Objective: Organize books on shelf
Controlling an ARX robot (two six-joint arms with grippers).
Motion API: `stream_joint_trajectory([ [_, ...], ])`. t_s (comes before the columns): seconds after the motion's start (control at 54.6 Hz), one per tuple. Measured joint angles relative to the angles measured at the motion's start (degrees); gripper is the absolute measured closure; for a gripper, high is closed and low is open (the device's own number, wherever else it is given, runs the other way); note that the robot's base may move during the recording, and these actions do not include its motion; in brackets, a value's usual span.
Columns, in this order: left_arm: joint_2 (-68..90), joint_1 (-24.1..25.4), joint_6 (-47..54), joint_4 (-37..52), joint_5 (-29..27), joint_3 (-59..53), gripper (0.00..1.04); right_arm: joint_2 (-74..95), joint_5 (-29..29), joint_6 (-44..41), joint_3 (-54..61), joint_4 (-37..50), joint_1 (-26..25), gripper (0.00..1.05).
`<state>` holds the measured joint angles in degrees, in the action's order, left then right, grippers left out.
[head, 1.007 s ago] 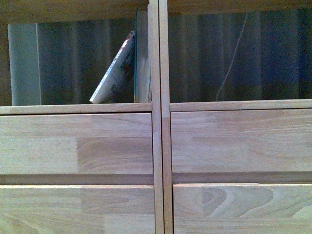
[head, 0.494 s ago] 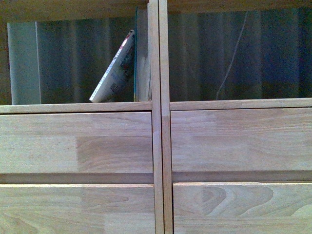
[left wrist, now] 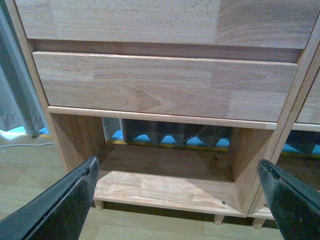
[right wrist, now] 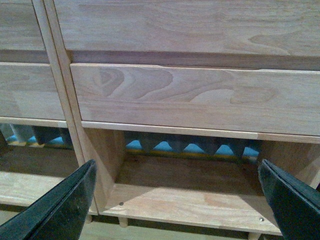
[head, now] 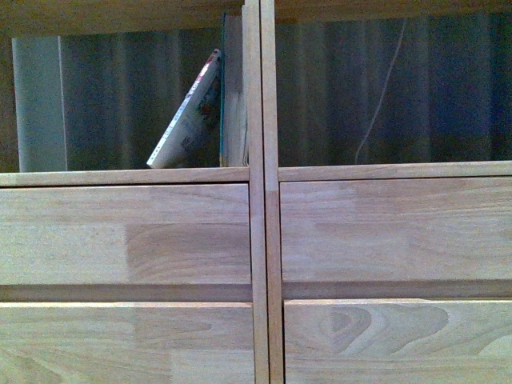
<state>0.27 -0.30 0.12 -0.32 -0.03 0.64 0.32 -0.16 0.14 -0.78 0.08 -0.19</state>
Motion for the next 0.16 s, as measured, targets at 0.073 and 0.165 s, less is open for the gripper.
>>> stream_joint_trajectory([
  [0.073, 0.0, 0.0, 0.0, 0.0, 0.0, 0.0, 0.07, 0.0, 0.0, 0.0, 0.0, 0.0, 0.0, 0.07],
  [0.165, 0.0, 0.0, 0.0, 0.0, 0.0, 0.0, 0.07, 0.0, 0.0, 0.0, 0.0, 0.0, 0.0, 0.07],
])
